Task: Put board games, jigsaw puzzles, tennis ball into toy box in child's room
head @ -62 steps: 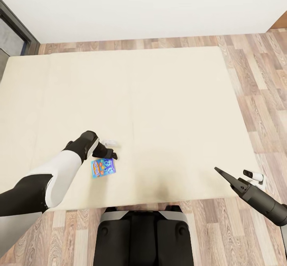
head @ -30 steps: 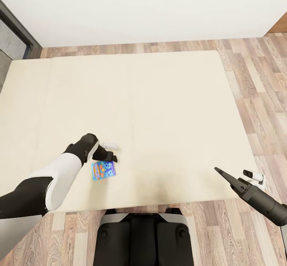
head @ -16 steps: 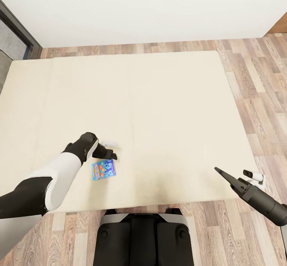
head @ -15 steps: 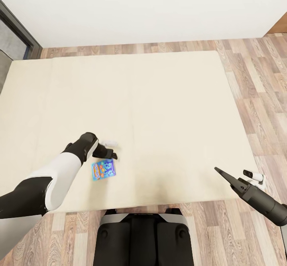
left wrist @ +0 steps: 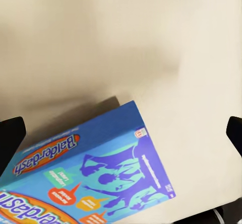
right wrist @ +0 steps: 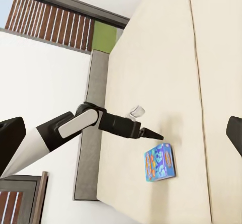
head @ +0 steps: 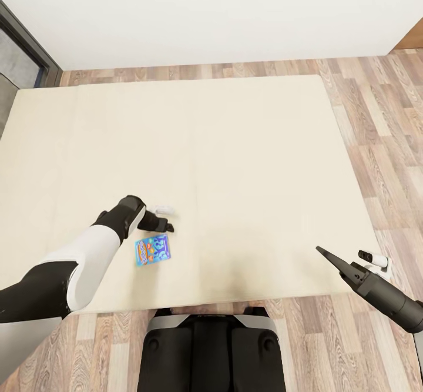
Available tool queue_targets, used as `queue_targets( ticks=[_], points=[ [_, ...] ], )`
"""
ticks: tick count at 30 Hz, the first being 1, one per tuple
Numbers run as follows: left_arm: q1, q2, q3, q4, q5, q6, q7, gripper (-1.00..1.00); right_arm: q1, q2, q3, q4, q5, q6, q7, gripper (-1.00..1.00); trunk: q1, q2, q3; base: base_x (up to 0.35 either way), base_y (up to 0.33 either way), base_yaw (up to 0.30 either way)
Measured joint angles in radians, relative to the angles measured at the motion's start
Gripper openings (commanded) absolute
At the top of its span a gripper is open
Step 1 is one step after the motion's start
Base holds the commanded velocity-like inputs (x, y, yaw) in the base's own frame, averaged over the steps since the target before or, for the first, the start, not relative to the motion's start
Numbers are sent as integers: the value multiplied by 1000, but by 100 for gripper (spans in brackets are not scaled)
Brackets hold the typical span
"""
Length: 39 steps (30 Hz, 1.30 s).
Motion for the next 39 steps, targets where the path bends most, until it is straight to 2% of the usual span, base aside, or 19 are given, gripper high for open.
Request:
queue_targets(
  ticks=[5, 16, 23, 39],
  points=[
    [12, -1, 0, 4, 0, -1, 7, 100, 0, 0, 0, 0, 0, 0, 0, 100, 0, 0, 0, 0, 0, 0],
    [31, -19, 1, 17, 2, -15, 76, 100, 0, 0, 0, 0, 0, 1, 0, 100, 0, 0, 6, 0, 0, 0],
    [35, -21, 2, 18, 2, -21, 82, 100, 0, 0, 0, 0, 0, 1, 0, 100, 0, 0, 15, 0, 0, 0],
    [44, -19, 7, 18, 2, -35, 83, 100, 0, 0, 0, 0, 0, 0, 0, 100, 0, 0, 17, 0, 0, 0]
  ],
)
